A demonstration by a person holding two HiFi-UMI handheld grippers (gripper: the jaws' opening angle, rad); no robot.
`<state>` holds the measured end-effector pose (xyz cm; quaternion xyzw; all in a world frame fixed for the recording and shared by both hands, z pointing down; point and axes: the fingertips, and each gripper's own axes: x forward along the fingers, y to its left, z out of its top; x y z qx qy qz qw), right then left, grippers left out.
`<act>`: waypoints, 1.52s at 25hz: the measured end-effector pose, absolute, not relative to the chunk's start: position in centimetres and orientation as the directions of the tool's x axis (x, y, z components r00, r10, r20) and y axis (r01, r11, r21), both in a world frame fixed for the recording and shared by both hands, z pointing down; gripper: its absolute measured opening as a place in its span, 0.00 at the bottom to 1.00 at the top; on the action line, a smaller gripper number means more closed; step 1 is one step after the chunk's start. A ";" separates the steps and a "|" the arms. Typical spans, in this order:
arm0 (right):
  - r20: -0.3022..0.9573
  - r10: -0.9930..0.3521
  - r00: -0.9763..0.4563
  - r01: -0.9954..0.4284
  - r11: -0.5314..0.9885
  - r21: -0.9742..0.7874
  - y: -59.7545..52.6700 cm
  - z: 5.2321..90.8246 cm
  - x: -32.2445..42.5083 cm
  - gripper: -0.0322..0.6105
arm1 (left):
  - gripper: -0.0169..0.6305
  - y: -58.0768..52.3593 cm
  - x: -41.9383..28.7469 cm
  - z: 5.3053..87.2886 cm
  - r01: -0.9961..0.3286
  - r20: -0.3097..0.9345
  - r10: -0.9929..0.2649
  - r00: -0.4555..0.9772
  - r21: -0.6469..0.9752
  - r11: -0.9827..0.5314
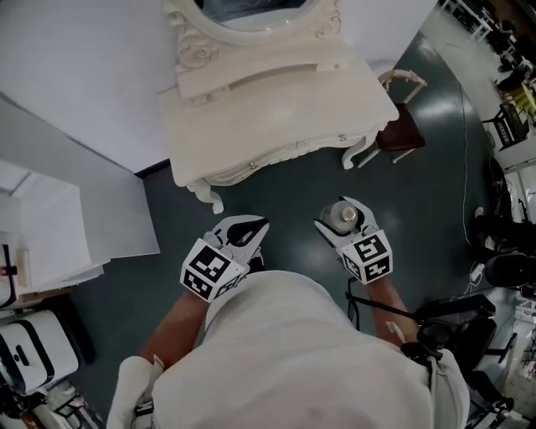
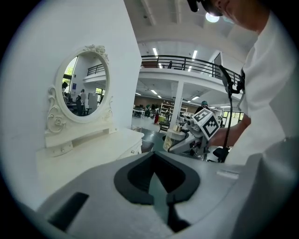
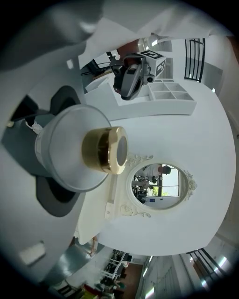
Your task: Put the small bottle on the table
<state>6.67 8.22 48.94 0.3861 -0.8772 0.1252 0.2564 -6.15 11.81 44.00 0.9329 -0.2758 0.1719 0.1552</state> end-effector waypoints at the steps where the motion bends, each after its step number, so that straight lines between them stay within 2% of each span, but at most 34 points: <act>1: 0.545 -0.621 -0.563 -0.751 0.660 -0.024 7.0 48.7 6.3 0.58 | 0.03 10.4 -6.7 43.8 -0.558 0.403 -0.454 0.795 0.192 -0.807; 12: 0.536 -0.690 -0.487 -0.823 0.567 -0.018 -4.0 48.3 2.7 0.58 | 0.03 1.2 -13.1 44.9 -0.510 0.408 -0.402 0.820 0.200 -0.836; 20: 0.553 -0.695 -0.459 -0.830 0.558 0.013 -12.1 48.9 4.4 0.58 | 0.03 -3.2 -14.4 45.1 -0.559 0.398 -0.453 0.798 0.206 -0.803; 29: 0.543 -0.682 -0.490 -0.797 0.602 0.036 -25.3 49.6 8.1 0.58 | 0.03 -11.8 -12.6 44.0 -0.666 0.409 -0.558 0.722 0.191 -0.721; 38: 0.539 -0.671 -0.509 -0.770 0.635 0.064 -39.0 50.4 12.1 0.58 | 0.03 -20.7 -9.1 43.1 -0.725 0.447 -0.602 0.662 0.177 -0.666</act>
